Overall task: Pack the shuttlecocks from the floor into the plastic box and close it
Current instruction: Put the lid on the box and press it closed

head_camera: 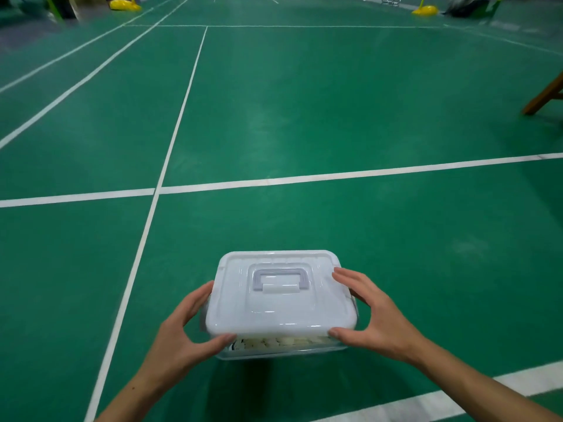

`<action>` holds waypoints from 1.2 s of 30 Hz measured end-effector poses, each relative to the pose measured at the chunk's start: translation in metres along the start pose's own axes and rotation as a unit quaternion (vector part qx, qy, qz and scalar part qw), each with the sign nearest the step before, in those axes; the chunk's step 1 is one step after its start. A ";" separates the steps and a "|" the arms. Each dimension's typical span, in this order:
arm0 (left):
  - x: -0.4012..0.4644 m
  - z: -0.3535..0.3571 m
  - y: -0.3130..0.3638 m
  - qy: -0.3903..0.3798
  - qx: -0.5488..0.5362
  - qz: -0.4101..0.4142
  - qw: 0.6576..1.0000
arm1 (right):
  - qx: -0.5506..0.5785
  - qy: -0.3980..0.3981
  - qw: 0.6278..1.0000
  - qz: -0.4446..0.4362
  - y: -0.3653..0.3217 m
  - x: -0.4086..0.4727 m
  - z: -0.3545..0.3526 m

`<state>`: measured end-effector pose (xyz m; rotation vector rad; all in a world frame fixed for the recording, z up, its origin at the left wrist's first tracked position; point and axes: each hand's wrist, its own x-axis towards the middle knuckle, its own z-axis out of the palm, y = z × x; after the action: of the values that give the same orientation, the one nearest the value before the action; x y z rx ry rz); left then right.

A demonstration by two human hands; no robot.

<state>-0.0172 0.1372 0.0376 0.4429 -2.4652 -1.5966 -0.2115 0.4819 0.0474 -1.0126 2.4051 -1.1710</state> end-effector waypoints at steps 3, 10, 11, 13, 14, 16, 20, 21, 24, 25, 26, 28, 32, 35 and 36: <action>-0.013 -0.001 -0.008 0.018 -0.004 -0.002 1.000 | -0.014 -0.008 1.000 -0.004 0.000 -0.008 0.003; -0.002 0.015 0.001 0.201 0.036 -0.014 0.979 | -0.042 0.005 0.999 0.009 -0.001 -0.010 0.006; 0.003 0.016 0.002 0.217 0.038 -0.023 0.975 | -0.050 0.037 0.998 0.009 0.000 -0.006 0.008; 0.012 0.017 -0.002 0.226 0.051 -0.045 0.972 | -0.067 0.093 0.993 0.014 0.002 0.003 0.013; 0.015 0.018 -0.006 0.216 0.064 -0.052 0.973 | -0.071 0.110 0.991 0.018 0.004 0.007 0.015; 0.018 0.020 -0.015 0.178 0.088 -0.050 0.979 | -0.063 0.122 0.990 0.024 0.005 0.013 0.019; 0.023 0.022 -0.023 0.116 0.096 -0.030 0.988 | -0.004 0.111 0.992 0.067 0.008 0.018 0.019; 0.025 0.022 -0.022 0.107 0.090 -0.026 0.990 | 0.003 0.107 0.991 0.078 0.010 0.017 0.018; 0.031 0.020 -0.019 0.087 0.075 -0.032 0.993 | 0.021 0.095 0.989 0.110 0.016 0.016 0.018; 0.031 0.019 -0.019 0.086 0.077 -0.034 0.993 | 0.020 0.091 0.988 0.119 0.017 0.017 0.018; 0.032 0.019 -0.018 0.087 0.080 -0.038 0.992 | 0.015 0.088 0.988 0.129 0.017 0.018 0.018; 0.034 0.020 -0.019 0.094 0.089 -0.048 0.990 | 0.009 0.084 0.985 0.149 0.017 0.020 0.018; 0.037 0.026 -0.023 0.105 0.111 -0.051 0.987 | 0.037 0.079 0.980 0.179 0.019 0.021 0.019; 0.035 0.029 -0.024 0.114 0.084 -0.062 0.988 | 0.057 0.076 0.978 0.185 0.022 0.020 0.020; 0.035 0.029 -0.025 0.113 0.069 -0.068 0.989 | 0.066 0.076 0.977 0.186 0.022 0.020 0.020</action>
<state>-0.0555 0.1409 0.0024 0.7823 -2.4234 -1.3404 -0.2261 0.4663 0.0188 -0.4193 2.4488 -1.2809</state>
